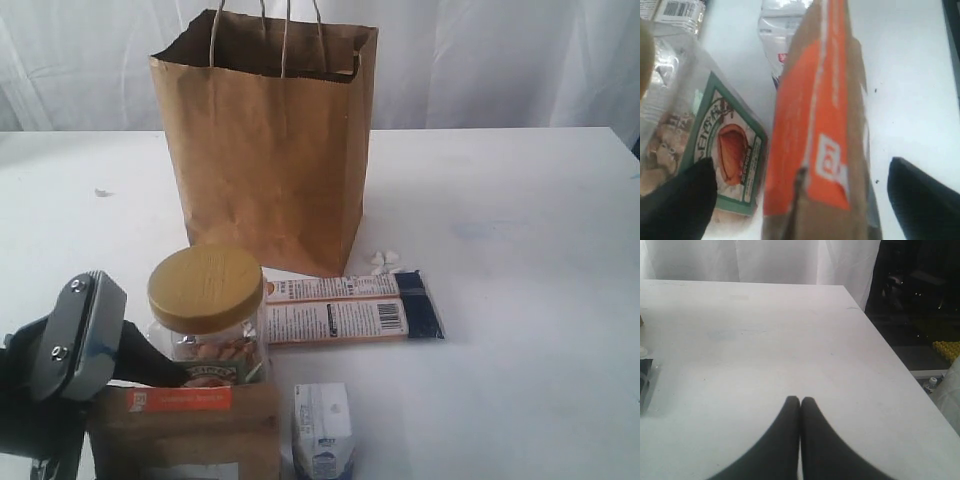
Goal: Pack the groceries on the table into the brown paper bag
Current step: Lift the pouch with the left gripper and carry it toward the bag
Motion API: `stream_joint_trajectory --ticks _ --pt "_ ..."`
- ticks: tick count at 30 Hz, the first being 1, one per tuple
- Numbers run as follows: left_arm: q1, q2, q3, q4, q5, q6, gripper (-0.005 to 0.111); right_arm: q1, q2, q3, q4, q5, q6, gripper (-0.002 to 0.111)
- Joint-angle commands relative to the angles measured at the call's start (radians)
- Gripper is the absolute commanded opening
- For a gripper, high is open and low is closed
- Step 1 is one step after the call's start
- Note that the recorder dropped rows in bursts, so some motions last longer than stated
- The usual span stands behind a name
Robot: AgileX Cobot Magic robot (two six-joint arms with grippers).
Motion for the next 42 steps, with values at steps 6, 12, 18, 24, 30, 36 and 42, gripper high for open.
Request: stream_joint_trajectory --ticks 6,12,18,24,30,36,42 --pt "-0.005 -0.001 0.015 -0.062 -0.015 0.161 0.078 0.001 -0.004 0.002 -0.002 -0.007 -0.013 0.0" --pt "-0.005 -0.001 0.056 -0.055 -0.021 0.161 0.054 0.001 -0.004 0.002 -0.002 -0.007 -0.013 0.0" --pt "-0.005 -0.005 0.057 -0.053 -0.044 0.149 0.001 0.001 -0.004 0.002 -0.002 -0.007 -0.013 0.0" --pt "-0.005 -0.041 0.044 -0.007 0.113 0.049 0.0 0.001 -0.004 0.002 -0.002 -0.005 -0.013 0.0" --pt "-0.005 -0.167 -0.093 0.329 0.262 -0.345 0.0 0.001 -0.004 0.002 -0.002 -0.005 -0.013 0.0" --pt "-0.005 -0.312 -0.349 0.604 0.429 -0.74 0.0 0.001 -0.004 0.002 -0.002 -0.005 -0.013 0.0" --pt "-0.005 -0.398 -0.688 0.914 0.624 -0.893 0.0 0.001 -0.004 0.002 -0.002 -0.005 -0.013 0.0"
